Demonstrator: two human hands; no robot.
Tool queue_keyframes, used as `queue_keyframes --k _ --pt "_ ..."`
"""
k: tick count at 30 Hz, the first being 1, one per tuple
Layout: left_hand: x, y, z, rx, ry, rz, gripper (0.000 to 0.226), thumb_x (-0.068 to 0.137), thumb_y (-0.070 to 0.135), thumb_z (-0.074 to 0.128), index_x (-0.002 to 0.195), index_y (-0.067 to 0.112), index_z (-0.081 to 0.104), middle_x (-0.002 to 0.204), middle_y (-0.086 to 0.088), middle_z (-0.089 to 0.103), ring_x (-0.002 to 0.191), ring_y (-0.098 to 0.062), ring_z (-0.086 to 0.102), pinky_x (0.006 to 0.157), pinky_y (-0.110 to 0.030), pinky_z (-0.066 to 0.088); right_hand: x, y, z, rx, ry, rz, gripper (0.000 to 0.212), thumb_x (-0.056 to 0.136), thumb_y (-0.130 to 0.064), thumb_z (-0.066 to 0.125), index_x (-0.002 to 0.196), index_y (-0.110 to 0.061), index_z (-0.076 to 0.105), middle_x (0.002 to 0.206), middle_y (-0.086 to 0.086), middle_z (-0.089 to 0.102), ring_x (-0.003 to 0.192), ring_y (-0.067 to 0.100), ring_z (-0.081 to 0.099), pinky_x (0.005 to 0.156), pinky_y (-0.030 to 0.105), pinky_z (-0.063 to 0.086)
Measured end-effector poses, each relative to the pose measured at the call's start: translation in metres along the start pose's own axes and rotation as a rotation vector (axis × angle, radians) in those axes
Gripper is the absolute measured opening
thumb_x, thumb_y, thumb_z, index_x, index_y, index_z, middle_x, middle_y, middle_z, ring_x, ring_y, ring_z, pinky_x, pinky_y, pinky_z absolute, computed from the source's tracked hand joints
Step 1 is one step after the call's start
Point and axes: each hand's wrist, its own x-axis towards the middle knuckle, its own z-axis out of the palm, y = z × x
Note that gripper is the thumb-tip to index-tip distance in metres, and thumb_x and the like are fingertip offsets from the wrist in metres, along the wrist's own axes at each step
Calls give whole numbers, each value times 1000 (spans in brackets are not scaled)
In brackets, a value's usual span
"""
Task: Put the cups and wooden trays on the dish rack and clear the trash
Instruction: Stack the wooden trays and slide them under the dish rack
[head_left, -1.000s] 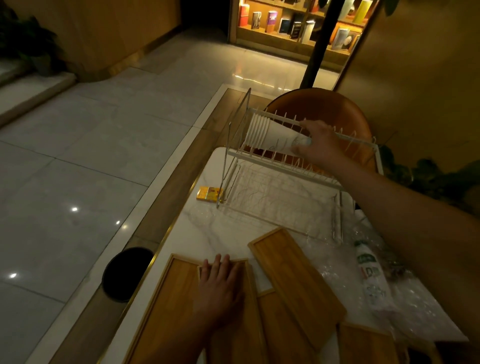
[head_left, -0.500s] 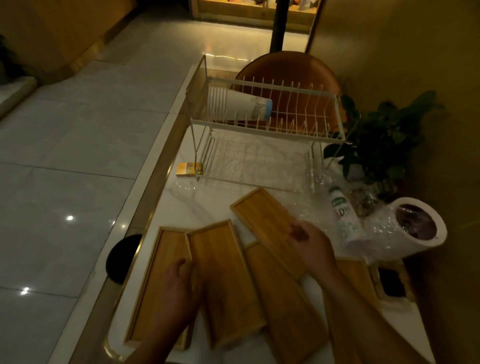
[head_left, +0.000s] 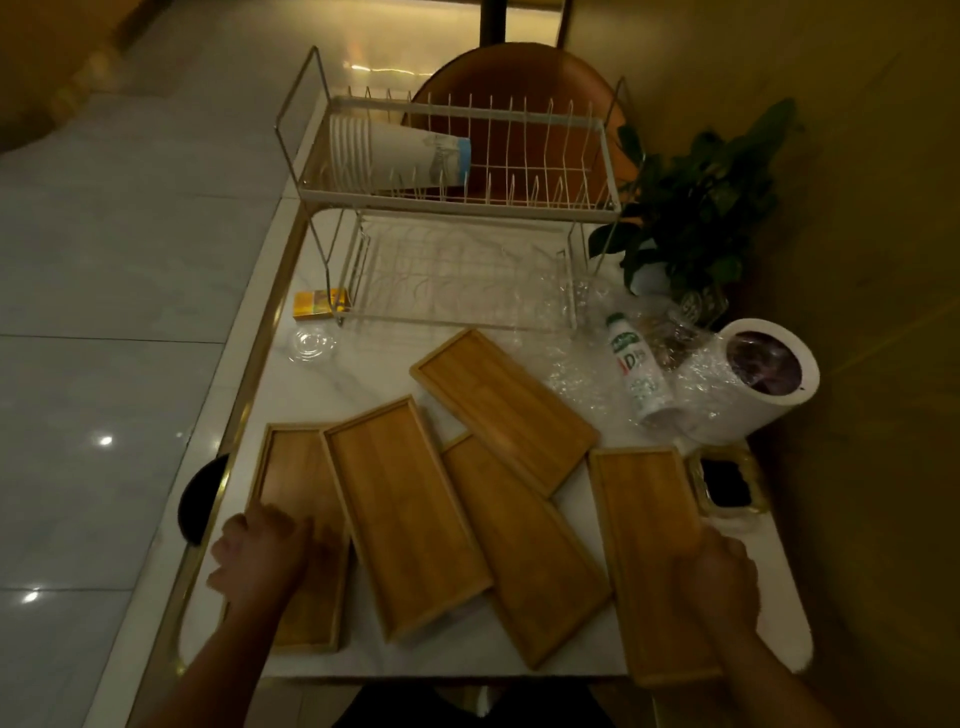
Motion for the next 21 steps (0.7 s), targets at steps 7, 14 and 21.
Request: queue_keyframes --k 7,14,21 --pt "-3 -8 3 -176 -13 -12 51 87 33 65 126 2 55 125 -28 57 116 -47 53 103 -59 40 9 3 8 252 -35 103 29 88 -5 56 115 0 65 101 23 68 87 38 61 76 39 48" --pt "-19 -16 2 -654 -246 -47 44 92 18 62 134 6 59 117 -17 67 98 -32 65 89 -48 54 -12 -13 15 323 -32 155 32 89 0 54 120 -2 62 117 22 65 104 41 60 83 43 48" --pt "-31 -10 6 -761 -380 -47 15 90 15 61 100 18 72 100 -11 70 88 -30 65 66 -36 51 -22 -23 13 231 72 148 26 92 -2 49 115 -3 61 107 22 68 92 39 63 77 43 49"
